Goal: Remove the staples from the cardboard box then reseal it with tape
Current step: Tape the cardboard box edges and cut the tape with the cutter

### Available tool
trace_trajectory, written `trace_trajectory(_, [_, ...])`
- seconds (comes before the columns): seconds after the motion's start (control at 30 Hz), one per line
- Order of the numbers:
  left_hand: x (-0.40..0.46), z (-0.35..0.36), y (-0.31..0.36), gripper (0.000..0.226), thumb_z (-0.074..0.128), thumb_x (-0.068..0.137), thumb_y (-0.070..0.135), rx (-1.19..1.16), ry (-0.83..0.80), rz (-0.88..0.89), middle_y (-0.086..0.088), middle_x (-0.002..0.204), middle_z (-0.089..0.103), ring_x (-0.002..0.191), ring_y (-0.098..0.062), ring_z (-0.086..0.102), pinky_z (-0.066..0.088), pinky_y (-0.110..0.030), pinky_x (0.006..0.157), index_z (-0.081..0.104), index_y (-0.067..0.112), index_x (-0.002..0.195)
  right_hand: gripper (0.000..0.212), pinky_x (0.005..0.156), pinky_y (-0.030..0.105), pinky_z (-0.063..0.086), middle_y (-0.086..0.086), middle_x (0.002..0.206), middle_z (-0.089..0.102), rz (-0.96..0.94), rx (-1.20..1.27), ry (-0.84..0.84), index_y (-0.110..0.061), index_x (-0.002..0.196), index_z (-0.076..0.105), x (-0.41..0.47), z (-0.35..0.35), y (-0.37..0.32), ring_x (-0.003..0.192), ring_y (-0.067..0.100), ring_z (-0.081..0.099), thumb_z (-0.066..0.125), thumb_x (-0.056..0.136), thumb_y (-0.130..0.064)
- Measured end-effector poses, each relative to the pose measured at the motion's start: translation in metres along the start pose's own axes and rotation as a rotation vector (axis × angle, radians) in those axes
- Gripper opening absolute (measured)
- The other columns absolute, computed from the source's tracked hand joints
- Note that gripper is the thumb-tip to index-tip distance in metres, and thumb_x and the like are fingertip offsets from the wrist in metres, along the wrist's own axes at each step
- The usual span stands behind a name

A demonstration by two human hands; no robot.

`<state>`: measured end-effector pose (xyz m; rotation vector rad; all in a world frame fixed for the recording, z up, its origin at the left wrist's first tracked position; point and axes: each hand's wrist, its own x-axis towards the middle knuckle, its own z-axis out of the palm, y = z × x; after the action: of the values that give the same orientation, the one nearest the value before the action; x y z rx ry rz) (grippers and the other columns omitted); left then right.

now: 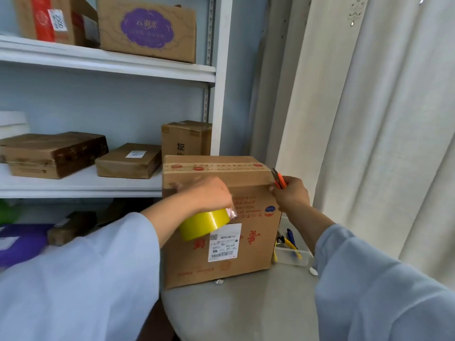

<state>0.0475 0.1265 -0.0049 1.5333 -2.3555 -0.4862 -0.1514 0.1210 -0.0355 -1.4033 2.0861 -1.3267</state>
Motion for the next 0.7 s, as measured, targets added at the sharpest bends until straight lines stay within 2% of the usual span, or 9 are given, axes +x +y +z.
trace_trajectory(0.07, [-0.001, -0.009, 0.011, 0.029, 0.070, 0.068, 0.027, -0.144, -0.069, 0.083, -0.006, 0.109, 0.068, 0.111, -0.026, 0.058, 0.040, -0.046, 0.103, 0.075, 0.010, 0.091, 0.014, 0.062, 0.035, 0.055, 0.004, 0.085, 0.061, -0.009, -0.003, 0.039, -0.022, 0.102, 0.060, -0.002, 0.003, -0.005, 0.066, 0.022, 0.063, 0.050, 0.092, -0.024])
trace_trajectory(0.17, [-0.007, -0.037, 0.007, 0.034, 0.076, 0.061, 0.024, -0.288, -0.013, 0.017, -0.006, 0.105, 0.069, 0.101, -0.026, 0.062, 0.049, -0.042, 0.094, 0.074, 0.008, 0.091, 0.024, 0.070, 0.046, 0.058, 0.006, 0.097, 0.062, -0.037, 0.038, 0.185, -0.027, 0.102, 0.060, -0.011, 0.009, -0.014, 0.075, 0.029, 0.066, 0.044, 0.089, -0.038])
trace_trajectory(0.27, [-0.017, -0.051, -0.017, 0.032, 0.077, 0.067, 0.022, -0.273, 0.017, -0.080, -0.007, 0.103, 0.068, 0.096, -0.028, 0.063, 0.050, -0.035, 0.085, 0.072, 0.009, 0.096, 0.022, 0.063, 0.034, 0.050, 0.004, 0.077, 0.061, -0.125, 0.086, 0.193, -0.021, 0.082, 0.059, -0.028, 0.012, -0.022, 0.070, 0.026, 0.059, 0.045, 0.095, -0.033])
trace_trajectory(0.37, [-0.029, -0.037, -0.030, 0.004, 0.074, 0.070, 0.015, -0.373, -0.032, -0.067, 0.007, 0.083, 0.073, 0.078, -0.005, 0.063, 0.050, -0.015, 0.070, 0.075, 0.019, 0.070, 0.018, 0.067, 0.034, 0.049, 0.003, 0.085, 0.060, -0.202, 0.011, 0.102, -0.015, 0.095, 0.061, -0.039, 0.019, -0.026, 0.079, 0.028, 0.059, 0.048, 0.096, -0.029])
trace_trajectory(0.4, [-0.030, -0.029, -0.033, 0.014, 0.072, 0.073, 0.012, -0.402, -0.041, -0.044, 0.010, 0.083, 0.073, 0.078, 0.003, 0.059, 0.044, -0.006, 0.066, 0.074, 0.022, 0.063, 0.019, 0.074, 0.039, 0.052, 0.003, 0.088, 0.059, -0.213, -0.028, 0.056, -0.014, 0.101, 0.061, -0.041, 0.021, -0.026, 0.084, 0.030, 0.061, 0.049, 0.096, -0.028])
trace_trajectory(0.47, [-0.028, -0.015, -0.039, 0.010, 0.071, 0.067, 0.022, -0.401, 0.025, -0.013, 0.005, 0.111, 0.070, 0.112, -0.001, 0.047, 0.031, -0.004, 0.088, 0.075, 0.028, 0.060, 0.019, 0.080, 0.044, 0.054, 0.006, 0.092, 0.061, -0.210, -0.099, -0.012, -0.016, 0.107, 0.061, -0.042, 0.024, -0.027, 0.088, 0.031, 0.063, 0.050, 0.096, -0.027])
trace_trajectory(0.53, [-0.030, -0.009, -0.039, 0.011, 0.065, 0.054, 0.036, -0.368, 0.086, 0.002, -0.003, 0.142, 0.049, 0.141, -0.014, 0.016, 0.013, -0.030, 0.110, 0.074, 0.039, 0.059, 0.019, 0.078, 0.045, 0.055, 0.007, 0.094, 0.065, -0.205, -0.154, -0.032, -0.017, 0.105, 0.059, -0.040, 0.024, -0.027, 0.086, 0.030, 0.064, 0.050, 0.095, -0.030])
trace_trajectory(0.6, [-0.035, -0.006, -0.036, 0.014, 0.060, 0.053, 0.038, -0.373, 0.075, 0.027, -0.003, 0.150, 0.038, 0.144, -0.016, 0.007, 0.004, -0.032, 0.110, 0.073, 0.038, 0.059, 0.022, 0.076, 0.046, 0.057, 0.007, 0.093, 0.065, -0.178, -0.163, -0.042, -0.015, 0.105, 0.059, -0.037, 0.023, -0.028, 0.081, 0.029, 0.065, 0.050, 0.094, -0.032])
trace_trajectory(0.7, [-0.034, -0.002, -0.033, 0.014, 0.067, 0.073, 0.026, -0.602, 0.161, 0.070, -0.002, 0.139, 0.051, 0.140, -0.017, 0.024, 0.014, -0.024, 0.103, 0.073, 0.029, 0.060, 0.016, 0.074, 0.045, 0.058, 0.007, 0.090, 0.065, -0.152, -0.201, -0.044, -0.017, 0.101, 0.059, -0.034, 0.022, -0.027, 0.079, 0.029, 0.066, 0.048, 0.093, -0.027])
